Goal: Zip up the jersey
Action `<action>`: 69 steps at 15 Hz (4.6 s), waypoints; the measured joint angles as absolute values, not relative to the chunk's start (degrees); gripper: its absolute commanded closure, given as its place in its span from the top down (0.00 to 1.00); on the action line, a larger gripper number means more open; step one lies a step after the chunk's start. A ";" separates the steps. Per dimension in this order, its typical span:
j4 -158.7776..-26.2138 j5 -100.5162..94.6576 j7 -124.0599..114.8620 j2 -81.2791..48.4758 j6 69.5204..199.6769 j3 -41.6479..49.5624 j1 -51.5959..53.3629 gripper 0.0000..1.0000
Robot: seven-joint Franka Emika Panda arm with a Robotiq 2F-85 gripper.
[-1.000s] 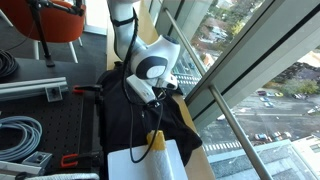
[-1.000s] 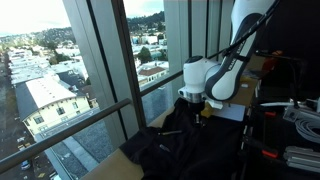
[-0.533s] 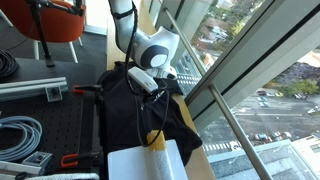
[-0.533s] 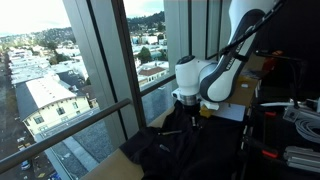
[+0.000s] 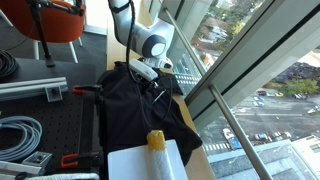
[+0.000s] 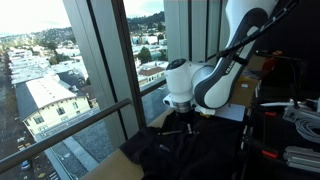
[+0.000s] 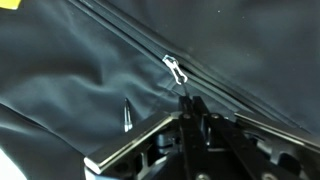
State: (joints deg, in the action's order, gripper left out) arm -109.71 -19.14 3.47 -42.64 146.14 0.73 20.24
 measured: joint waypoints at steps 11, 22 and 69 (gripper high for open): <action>-101.20 -19.97 3.48 -46.72 140.50 -3.25 25.37 0.02; -93.93 -19.98 4.77 -52.65 139.82 -8.47 29.53 0.02; -98.59 -19.90 11.88 -46.90 132.77 -11.96 26.88 0.02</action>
State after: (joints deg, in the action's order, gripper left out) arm -98.59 -19.90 11.88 -46.90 132.77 -11.96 26.88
